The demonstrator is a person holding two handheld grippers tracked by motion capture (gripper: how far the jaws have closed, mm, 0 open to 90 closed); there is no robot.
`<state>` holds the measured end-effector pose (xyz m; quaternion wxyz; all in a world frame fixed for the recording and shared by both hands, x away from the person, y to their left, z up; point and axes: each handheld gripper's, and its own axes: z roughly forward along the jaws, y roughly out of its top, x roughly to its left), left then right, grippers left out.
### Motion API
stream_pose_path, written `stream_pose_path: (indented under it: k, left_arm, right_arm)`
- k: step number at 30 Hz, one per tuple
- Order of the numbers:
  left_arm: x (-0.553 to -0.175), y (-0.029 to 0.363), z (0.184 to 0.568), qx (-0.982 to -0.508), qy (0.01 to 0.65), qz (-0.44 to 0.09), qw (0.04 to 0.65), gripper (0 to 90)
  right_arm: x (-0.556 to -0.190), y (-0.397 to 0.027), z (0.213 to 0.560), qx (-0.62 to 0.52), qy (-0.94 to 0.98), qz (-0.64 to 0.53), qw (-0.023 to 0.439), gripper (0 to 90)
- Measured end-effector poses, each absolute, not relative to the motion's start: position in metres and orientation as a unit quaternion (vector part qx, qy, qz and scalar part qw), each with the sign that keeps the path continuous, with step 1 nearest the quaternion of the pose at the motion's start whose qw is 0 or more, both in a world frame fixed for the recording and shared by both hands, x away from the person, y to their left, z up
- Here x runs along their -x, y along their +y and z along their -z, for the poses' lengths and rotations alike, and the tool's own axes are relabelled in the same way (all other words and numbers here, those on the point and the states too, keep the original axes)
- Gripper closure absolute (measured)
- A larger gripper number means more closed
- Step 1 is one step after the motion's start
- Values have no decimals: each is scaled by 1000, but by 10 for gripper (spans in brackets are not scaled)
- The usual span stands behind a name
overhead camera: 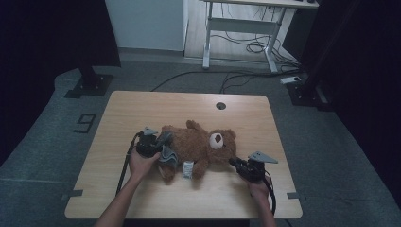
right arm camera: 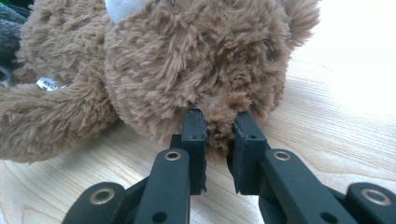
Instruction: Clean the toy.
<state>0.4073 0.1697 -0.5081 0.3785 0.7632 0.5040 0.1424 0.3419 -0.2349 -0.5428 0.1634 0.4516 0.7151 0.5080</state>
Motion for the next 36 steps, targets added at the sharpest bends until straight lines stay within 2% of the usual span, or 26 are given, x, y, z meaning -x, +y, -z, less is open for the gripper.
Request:
stream_pose_path:
  k: [7, 12, 13, 14, 16, 19, 23, 25, 28, 32, 36]
  left_arm:
    - [-395, 160, 467, -762, 466, -167, 417, 767]
    - [-385, 123, 440, -776, 413, -174, 444, 767]
    - [-384, 103, 435, -783, 394, -172, 450, 767]
    - [-384, 103, 435, -783, 394, -172, 450, 766]
    - [-386, 71, 430, -802, 366, -183, 436, 765]
    - [-390, 52, 430, -808, 359, -172, 434, 765]
    - [-396, 11, 446, -825, 349, -142, 422, 764]
    - [-395, 2, 454, -827, 347, -147, 418, 763]
    - [-394, 2, 456, -824, 349, -145, 423, 763]
    - [-399, 16, 461, -827, 363, -155, 401, 764]
    - [-400, 39, 460, -812, 379, -142, 421, 766]
  right_arm:
    - [-343, -236, 543, -454, 717, -504, 164, 774]
    - [-343, -236, 543, -455, 716, -503, 163, 774]
    - [-343, -236, 543, -455, 716, -504, 163, 774]
    - [-343, -236, 543, -455, 716, -504, 163, 774]
    - [-343, -236, 544, -455, 715, -505, 164, 774]
    - [-343, -236, 544, -455, 715, -506, 162, 774]
    - [-343, -237, 544, -456, 714, -507, 160, 774]
    - [-343, -237, 544, -455, 714, -507, 160, 774]
    - [-343, -238, 545, -459, 716, -500, 163, 774]
    - [-344, -239, 545, -457, 714, -506, 161, 774]
    - [-343, -239, 545, -456, 714, -507, 159, 774]
